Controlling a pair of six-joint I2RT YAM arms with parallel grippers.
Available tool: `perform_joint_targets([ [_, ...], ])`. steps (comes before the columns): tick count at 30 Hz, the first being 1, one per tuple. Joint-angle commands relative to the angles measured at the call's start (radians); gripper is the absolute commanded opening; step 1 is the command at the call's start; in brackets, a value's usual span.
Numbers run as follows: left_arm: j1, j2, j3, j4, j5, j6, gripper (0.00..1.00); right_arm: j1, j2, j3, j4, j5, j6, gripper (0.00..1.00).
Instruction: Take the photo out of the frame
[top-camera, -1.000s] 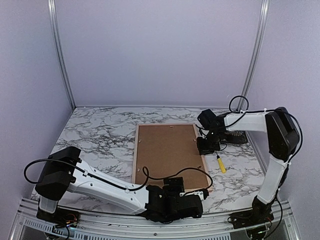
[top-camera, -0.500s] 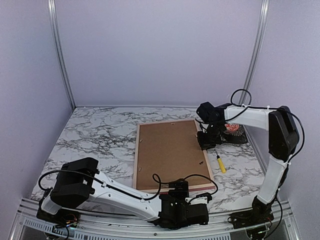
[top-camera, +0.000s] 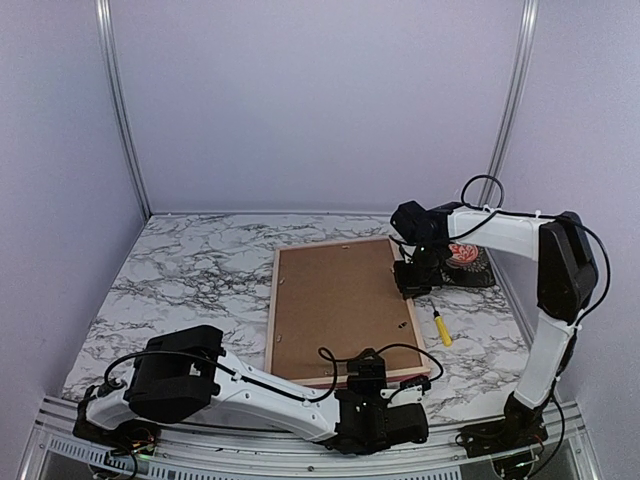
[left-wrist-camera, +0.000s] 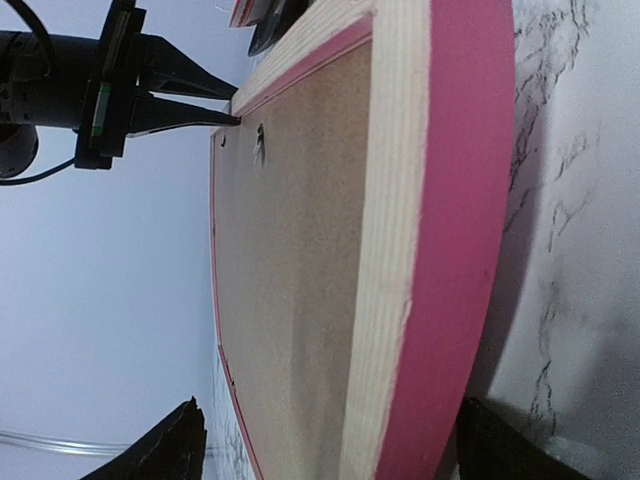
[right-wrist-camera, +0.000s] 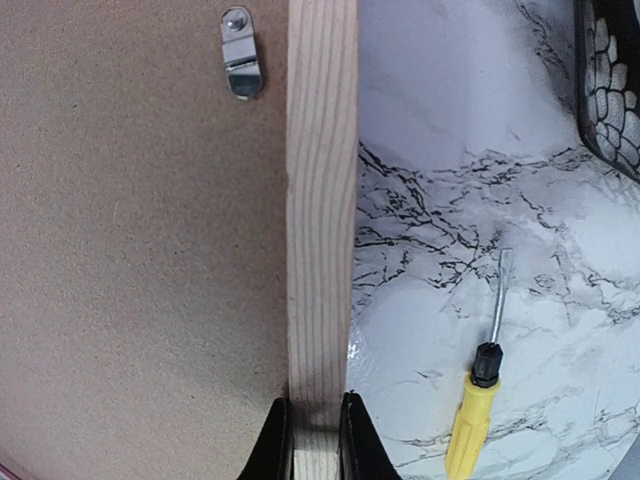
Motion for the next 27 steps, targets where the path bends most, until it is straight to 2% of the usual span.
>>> perform_joint_targets([
  [1, 0.014, 0.044, -0.004, 0.053, -0.017, 0.024, 0.82, 0.013, -0.040, 0.050, -0.007, -0.004, 0.015, 0.00],
  [5, 0.014, 0.042, -0.044, 0.122, -0.018, 0.061, 0.64, 0.013, -0.043, 0.051, -0.004, -0.003, 0.017, 0.00],
  [19, 0.014, -0.025, -0.209, 0.454, -0.076, 0.172, 0.24, 0.014, -0.152, -0.043, 0.116, -0.044, 0.038, 0.01],
  [21, 0.016, -0.035, -0.217, 0.466, -0.077, 0.163, 0.17, 0.014, -0.182, -0.056, 0.137, -0.046, 0.039, 0.07],
  [27, 0.023, -0.056, -0.233, 0.519, -0.082, 0.157, 0.09, 0.014, -0.296, -0.062, 0.201, -0.092, 0.032, 0.39],
])
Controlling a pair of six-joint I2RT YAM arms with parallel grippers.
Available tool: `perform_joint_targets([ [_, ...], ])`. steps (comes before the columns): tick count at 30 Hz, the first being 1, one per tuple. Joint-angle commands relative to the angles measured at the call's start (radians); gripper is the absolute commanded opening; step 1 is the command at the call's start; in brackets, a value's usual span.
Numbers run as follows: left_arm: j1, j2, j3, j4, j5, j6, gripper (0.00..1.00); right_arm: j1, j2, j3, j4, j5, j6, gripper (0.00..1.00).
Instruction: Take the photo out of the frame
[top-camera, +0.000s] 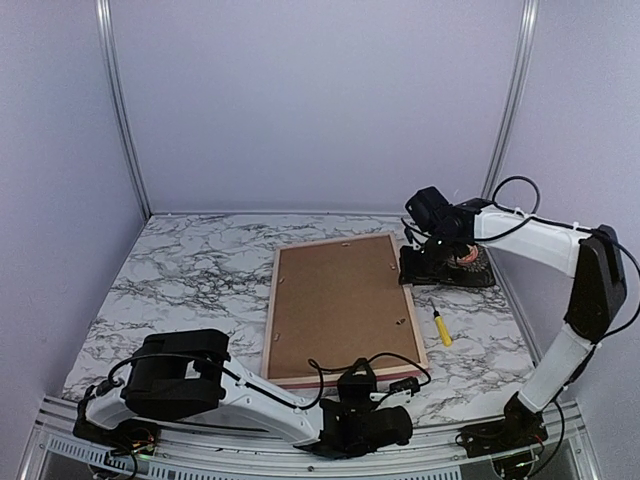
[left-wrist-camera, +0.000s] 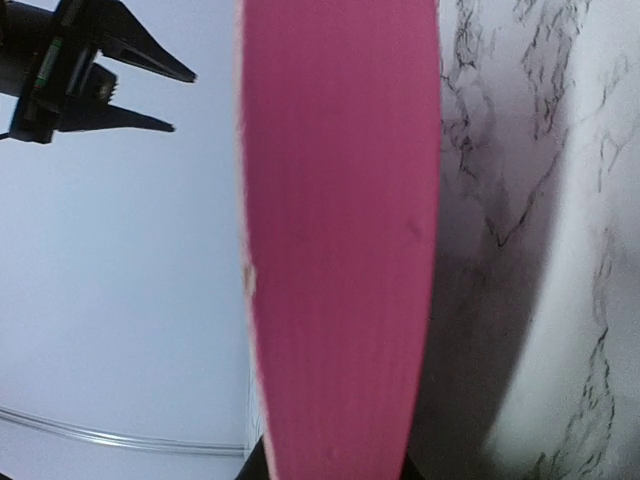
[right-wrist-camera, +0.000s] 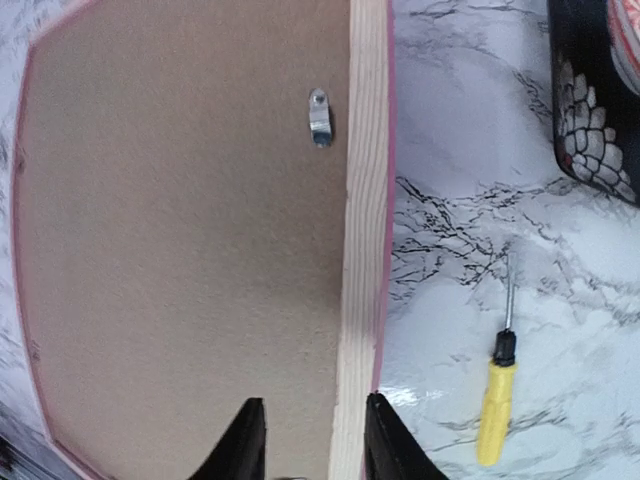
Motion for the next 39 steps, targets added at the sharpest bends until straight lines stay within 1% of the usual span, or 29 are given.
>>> perform_joint_targets([
  [1, 0.015, -0.046, -0.027, 0.115, 0.031, -0.072, 0.08, 0.006, -0.132, 0.030, 0.106, -0.053, 0.002, 0.43],
  [2, 0.017, -0.057, -0.032, 0.128, 0.030, -0.072, 0.08, 0.006, -0.152, 0.032, 0.117, -0.055, 0.000, 0.48],
  [4, 0.023, -0.081, -0.047, 0.153, 0.029, -0.075, 0.06, 0.006, -0.194, 0.032, 0.142, -0.054, -0.005, 0.55],
  [6, 0.029, -0.107, -0.061, 0.188, 0.023, -0.076, 0.05, 0.006, -0.235, 0.031, 0.169, -0.047, -0.007, 0.59],
  [9, 0.041, -0.157, -0.095, 0.258, 0.027, -0.087, 0.03, 0.003, -0.286, 0.030, 0.208, -0.022, -0.021, 0.63],
  [12, 0.049, -0.214, -0.131, 0.323, 0.035, -0.096, 0.01, 0.001, -0.322, 0.017, 0.258, 0.027, -0.038, 0.65],
  [14, 0.050, -0.252, -0.161, 0.401, 0.036, -0.074, 0.01, -0.011, -0.348, -0.002, 0.301, 0.033, -0.045, 0.66],
  [21, 0.056, -0.315, -0.240, 0.638, 0.039, -0.023, 0.00, -0.073, -0.438, -0.128, 0.481, -0.003, -0.035, 0.67],
  [23, 0.059, -0.332, -0.263, 0.677, 0.032, -0.038, 0.00, -0.088, -0.458, -0.184, 0.530, -0.054, -0.027, 0.67],
  [30, 0.082, -0.434, -0.355, 0.697, 0.015, -0.259, 0.00, -0.103, -0.459, -0.277, 0.626, -0.111, -0.026, 0.67],
  [39, 0.123, -0.612, -0.562, 0.699, -0.007, -0.611, 0.00, -0.101, -0.453, -0.350, 0.692, -0.138, -0.027, 0.67],
])
